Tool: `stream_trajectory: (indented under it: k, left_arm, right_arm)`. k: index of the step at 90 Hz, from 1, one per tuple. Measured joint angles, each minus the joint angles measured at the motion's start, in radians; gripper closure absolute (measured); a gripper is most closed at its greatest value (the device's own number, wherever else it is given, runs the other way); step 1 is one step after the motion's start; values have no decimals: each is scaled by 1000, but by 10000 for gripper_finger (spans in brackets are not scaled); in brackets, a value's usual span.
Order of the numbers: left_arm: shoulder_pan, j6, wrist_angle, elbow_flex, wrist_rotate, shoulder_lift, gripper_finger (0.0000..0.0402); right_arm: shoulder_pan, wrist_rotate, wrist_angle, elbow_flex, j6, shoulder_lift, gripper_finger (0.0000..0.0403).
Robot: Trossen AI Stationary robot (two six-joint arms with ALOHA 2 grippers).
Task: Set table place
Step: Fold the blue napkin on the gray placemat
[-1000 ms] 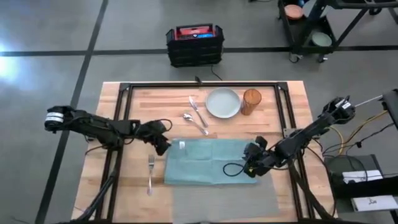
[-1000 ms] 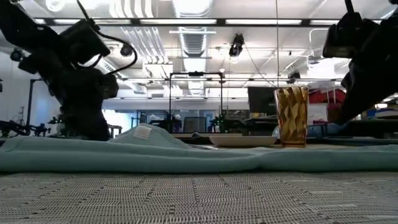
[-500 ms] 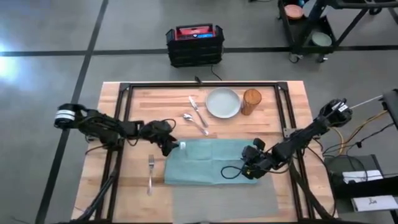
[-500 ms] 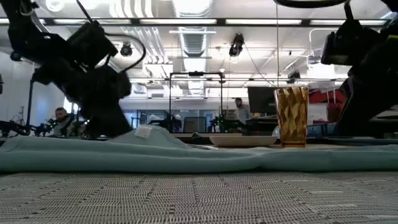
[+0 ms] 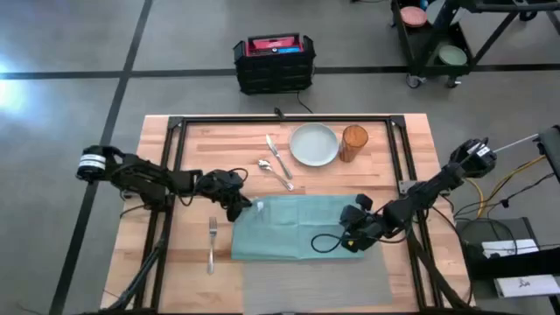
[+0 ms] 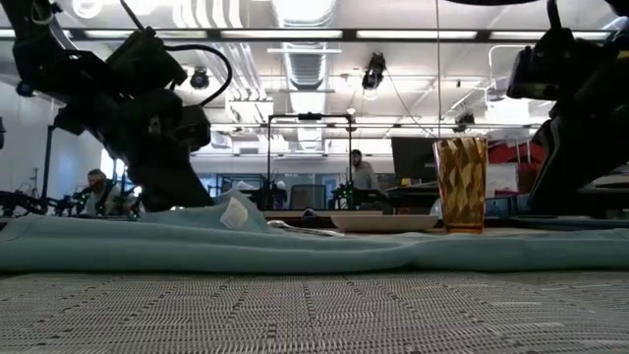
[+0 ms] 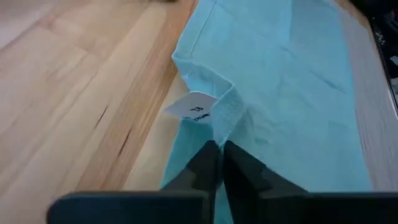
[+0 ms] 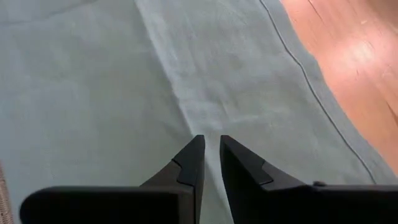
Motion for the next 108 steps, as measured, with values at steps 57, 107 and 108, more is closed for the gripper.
stream_trajectory:
  k: [57,107,108]
  left_arm:
    - [-83,-354,-579,0,-96,-514,401]
    - [-81,-221,-719,0,-77,-421,354]
    - [-80,-218,-729,0,-75,-420,350]
  right_arm:
    - [-1,-4,-2,0,-20,0,327]
    - [-3,4,-3,0,-41,0,345]
    - [-3,4,-3,0,-43,0,343]
